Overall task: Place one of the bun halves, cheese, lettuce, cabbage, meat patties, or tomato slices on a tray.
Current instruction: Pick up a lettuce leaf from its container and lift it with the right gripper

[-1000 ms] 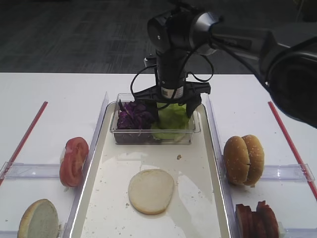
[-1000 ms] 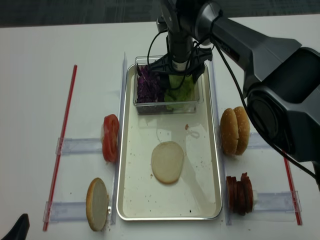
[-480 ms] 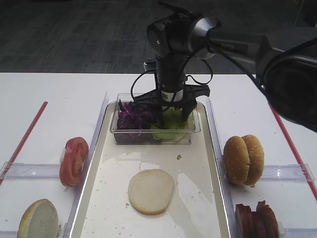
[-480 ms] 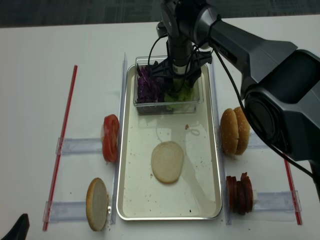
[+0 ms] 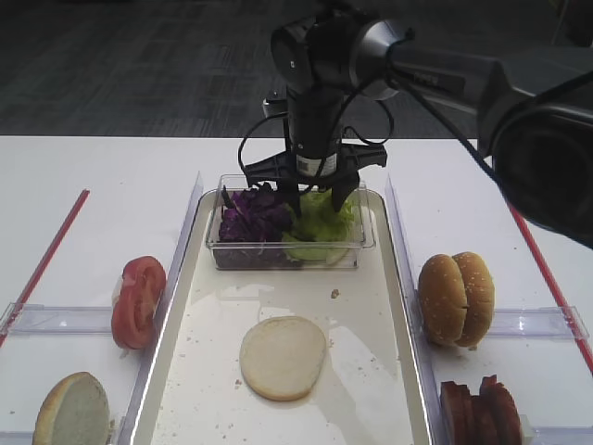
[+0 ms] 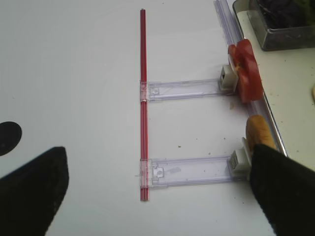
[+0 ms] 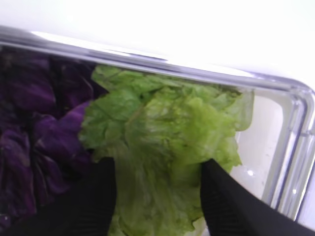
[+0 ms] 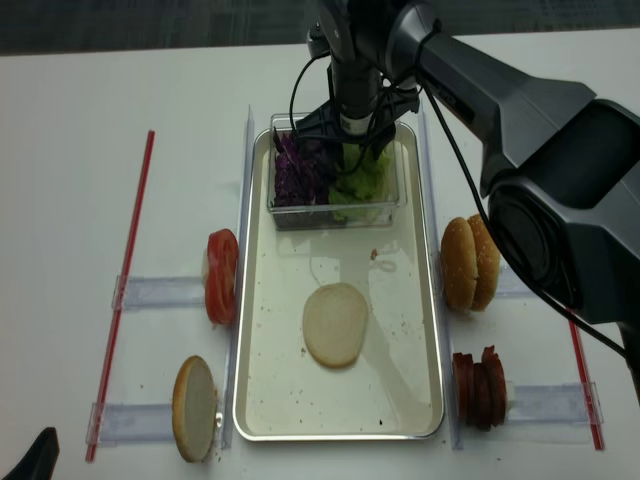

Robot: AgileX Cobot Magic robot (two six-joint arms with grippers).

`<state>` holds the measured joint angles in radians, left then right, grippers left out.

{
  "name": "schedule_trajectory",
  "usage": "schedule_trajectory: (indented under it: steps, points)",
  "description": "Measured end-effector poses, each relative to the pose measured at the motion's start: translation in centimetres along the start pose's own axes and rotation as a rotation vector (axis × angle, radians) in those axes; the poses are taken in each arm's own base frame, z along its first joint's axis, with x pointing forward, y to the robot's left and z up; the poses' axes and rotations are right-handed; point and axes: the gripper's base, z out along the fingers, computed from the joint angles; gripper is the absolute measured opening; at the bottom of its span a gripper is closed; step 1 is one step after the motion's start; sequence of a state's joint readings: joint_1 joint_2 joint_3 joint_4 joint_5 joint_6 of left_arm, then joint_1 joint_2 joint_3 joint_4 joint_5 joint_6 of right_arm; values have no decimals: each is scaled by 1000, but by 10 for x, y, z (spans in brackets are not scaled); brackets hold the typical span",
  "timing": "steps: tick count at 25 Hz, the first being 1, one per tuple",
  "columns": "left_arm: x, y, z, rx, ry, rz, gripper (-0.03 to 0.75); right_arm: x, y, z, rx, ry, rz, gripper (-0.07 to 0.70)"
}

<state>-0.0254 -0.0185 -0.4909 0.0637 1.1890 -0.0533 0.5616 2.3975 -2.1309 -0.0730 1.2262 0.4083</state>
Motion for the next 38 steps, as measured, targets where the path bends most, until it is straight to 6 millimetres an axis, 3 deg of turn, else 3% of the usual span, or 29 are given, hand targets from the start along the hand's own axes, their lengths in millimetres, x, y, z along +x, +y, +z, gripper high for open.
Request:
schedule_trajectory:
  steps: [5,20,34,38]
  points:
    - [0,0,0,0,0,0,689,-1,1,-1,-3,-7,-2,372]
    - [0,0,0,0,0,0,689,0,1,8,0,11,-15,362]
    - [0,0,0,0,0,0,689,0,1,8,0,11,-18,77]
    - [0,0,0,0,0,0,689,0,1,8,0,11,-20,54]
